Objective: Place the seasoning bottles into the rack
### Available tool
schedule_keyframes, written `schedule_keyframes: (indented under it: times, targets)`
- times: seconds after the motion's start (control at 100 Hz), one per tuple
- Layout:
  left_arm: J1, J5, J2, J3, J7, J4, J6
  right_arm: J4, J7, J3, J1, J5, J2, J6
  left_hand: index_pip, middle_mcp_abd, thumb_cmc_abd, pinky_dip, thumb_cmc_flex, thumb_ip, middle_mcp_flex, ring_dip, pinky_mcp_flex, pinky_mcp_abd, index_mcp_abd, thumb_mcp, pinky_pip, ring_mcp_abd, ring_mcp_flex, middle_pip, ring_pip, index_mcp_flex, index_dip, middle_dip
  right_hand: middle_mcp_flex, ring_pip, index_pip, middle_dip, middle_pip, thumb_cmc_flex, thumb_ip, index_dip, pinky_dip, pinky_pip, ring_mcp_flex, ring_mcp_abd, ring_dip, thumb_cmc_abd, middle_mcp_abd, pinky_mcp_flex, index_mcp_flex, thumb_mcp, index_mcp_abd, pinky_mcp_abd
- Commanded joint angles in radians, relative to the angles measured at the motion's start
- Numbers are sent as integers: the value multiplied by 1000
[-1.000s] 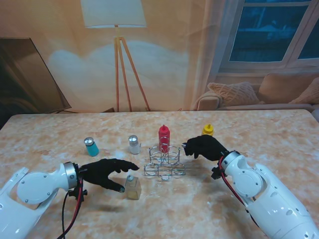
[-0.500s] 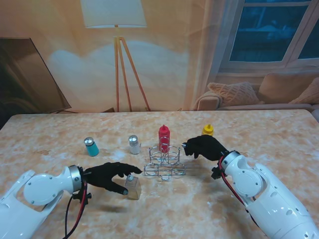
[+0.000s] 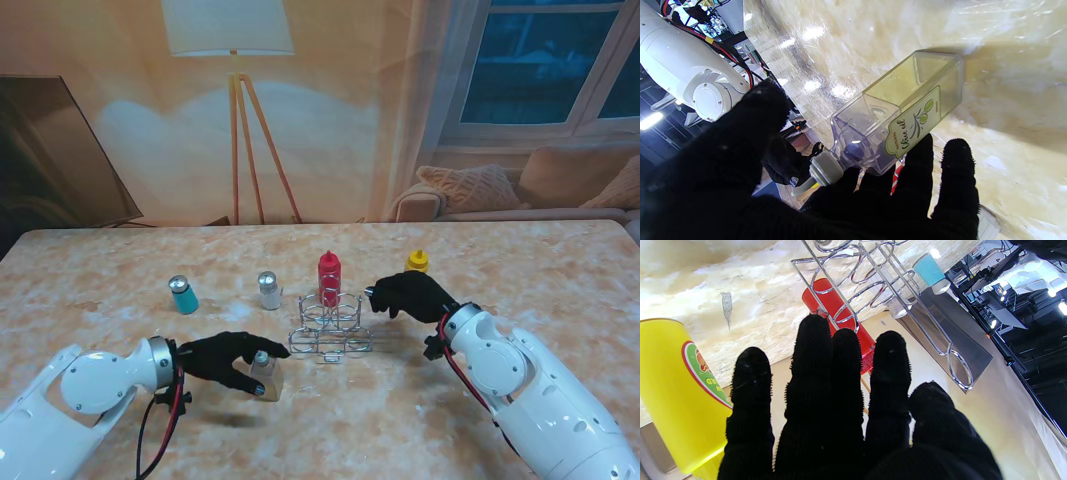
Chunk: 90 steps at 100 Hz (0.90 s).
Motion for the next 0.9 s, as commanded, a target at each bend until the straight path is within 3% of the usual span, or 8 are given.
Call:
schedule_keyframes:
  times: [0.0,0.38,0.89]
  targets:
    - [7,15,-6,3,2,-4,6,-2,14,-3,-8,-3,-4,2,25,-29,-31,43,0,-23,30,40,6,-6,-20,34,37,-30,34,24,24,31,30,27,-7,-6,3,21,-3,-3,-13,-12,22,-4,-3,-13,30,-7,-17,-7,-11,-5,-27,6]
    - [19,58,-14,5,46,-21,14,-3,16,-2,-9,-3,-4,3,117,-81,-65,116,80,-34,182,211,98,-37,-89,93,159,-74,224,153,170,170,127,108,-7,-6,5,21,-3,-3,-13,-12,21,-4,-3,-14,30,-8,-15,-7,-11,-6,-26,6]
    - [23,74,-24,11,80,-30,53,-3,16,-2,-8,-2,-4,3,180,-93,-51,124,224,-28,254,247,209,-92,-126,98,269,-96,327,212,228,232,139,100,-7,-5,4,21,-3,-3,-13,-11,22,-4,-2,-14,30,-7,-16,-8,-11,-6,-30,6]
